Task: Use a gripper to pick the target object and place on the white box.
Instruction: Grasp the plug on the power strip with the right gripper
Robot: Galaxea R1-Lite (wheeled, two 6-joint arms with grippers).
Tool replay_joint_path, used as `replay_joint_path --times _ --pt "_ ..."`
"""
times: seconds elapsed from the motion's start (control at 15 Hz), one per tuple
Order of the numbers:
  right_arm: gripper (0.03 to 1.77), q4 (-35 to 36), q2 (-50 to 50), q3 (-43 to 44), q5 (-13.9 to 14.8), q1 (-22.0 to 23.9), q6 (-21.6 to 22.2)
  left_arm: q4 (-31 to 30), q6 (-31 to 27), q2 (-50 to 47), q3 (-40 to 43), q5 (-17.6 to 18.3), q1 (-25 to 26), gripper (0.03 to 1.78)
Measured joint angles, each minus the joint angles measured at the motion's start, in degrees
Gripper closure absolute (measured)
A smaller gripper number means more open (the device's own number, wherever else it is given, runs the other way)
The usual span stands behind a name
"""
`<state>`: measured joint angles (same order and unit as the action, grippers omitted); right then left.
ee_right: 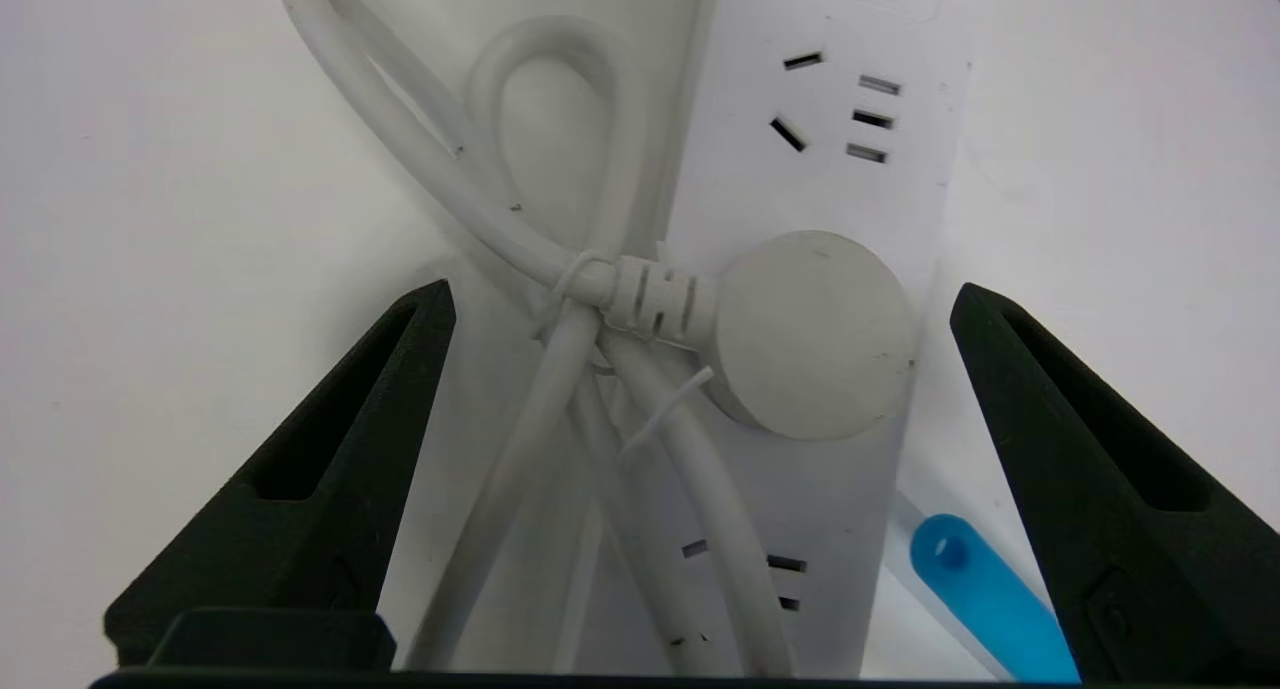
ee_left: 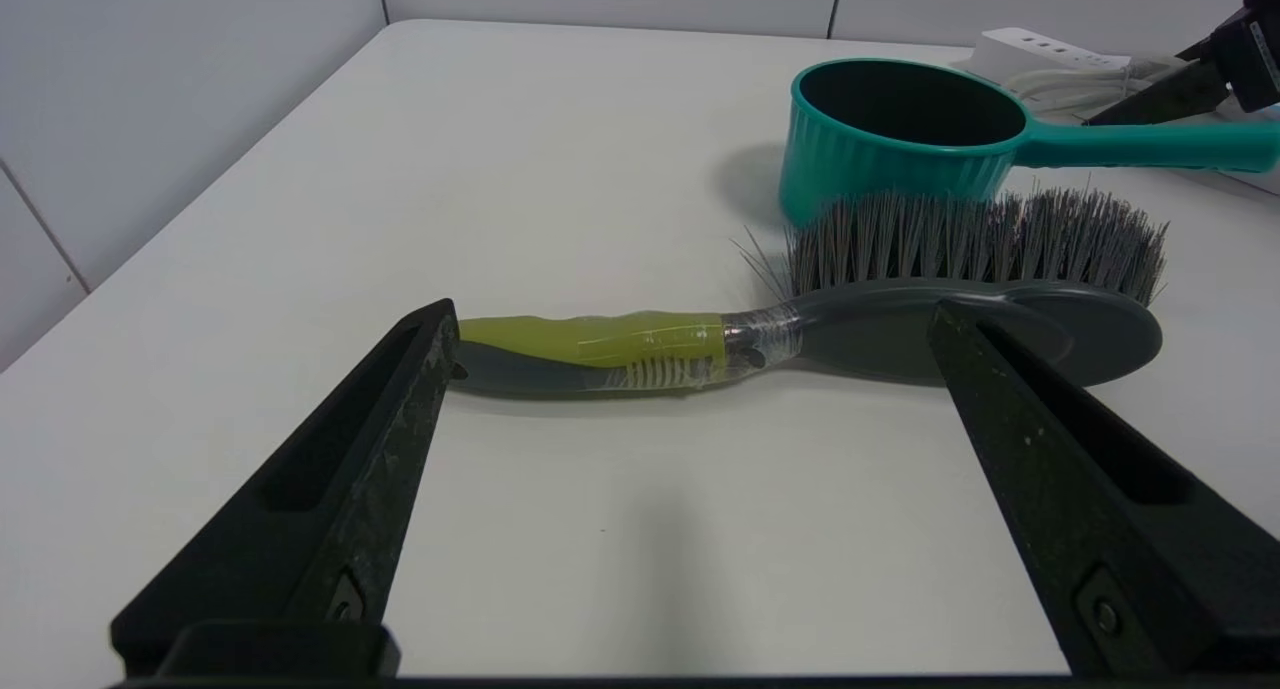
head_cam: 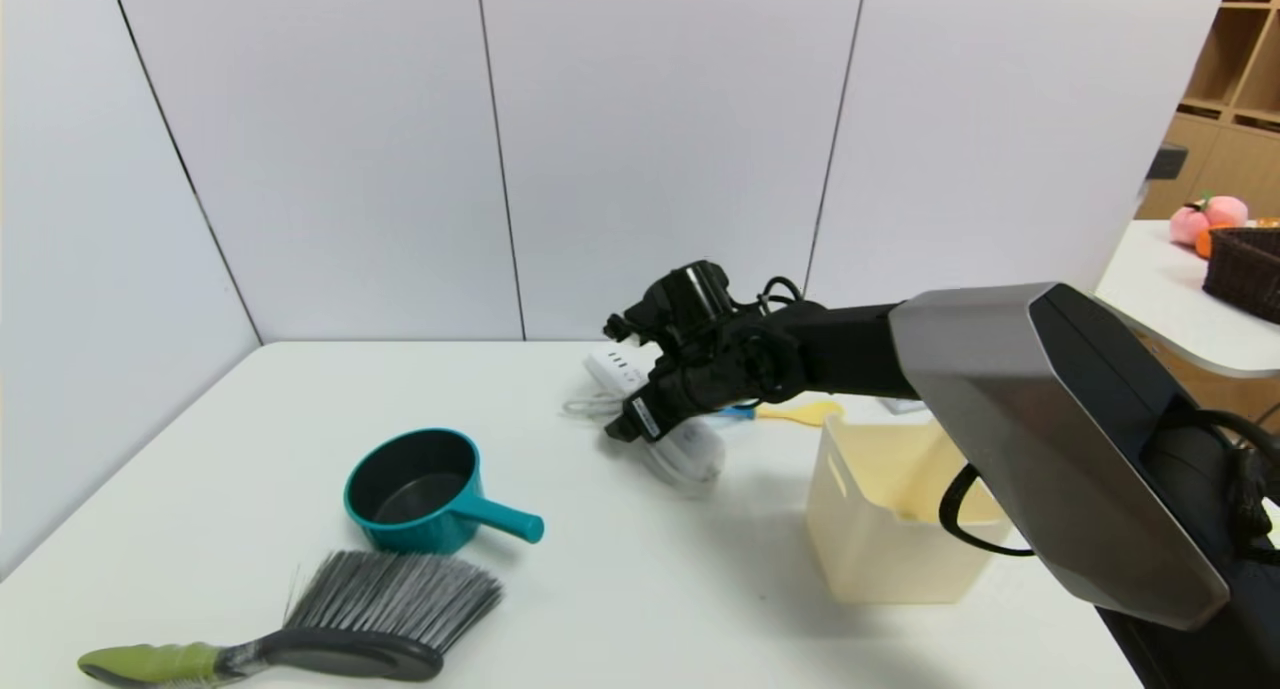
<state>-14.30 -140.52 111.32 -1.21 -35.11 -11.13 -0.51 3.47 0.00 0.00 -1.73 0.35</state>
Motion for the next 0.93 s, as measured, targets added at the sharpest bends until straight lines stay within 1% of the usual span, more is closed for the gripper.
replay_joint_path --times 0.4,0.73,0.8,0.87,0.93 --pt "0.09 1.60 -1.05 0.06 -0.11 0.35 -0.11 0.00 -0.01 0.00 0.00 0.00 0.00 0.12" --pt "0.09 1.99 -1.45 0.09 -0.17 1.57 -0.16 0.00 0.00 0.00 0.00 0.00 0.00 0.12" --pt "0.21 2.01 -1.46 0.09 -0.17 1.71 -0.20 0.00 0.00 0.00 0.00 0.00 0.00 0.12" --pt "0.39 1.99 -1.51 0.06 -0.11 1.77 -0.24 0.00 -0.01 0.00 0.00 0.02 0.00 0.12" --pt "0.54 1.96 -1.54 0.06 -0.09 1.77 -0.30 0.00 0.00 0.00 0.00 0.00 0.00 0.12"
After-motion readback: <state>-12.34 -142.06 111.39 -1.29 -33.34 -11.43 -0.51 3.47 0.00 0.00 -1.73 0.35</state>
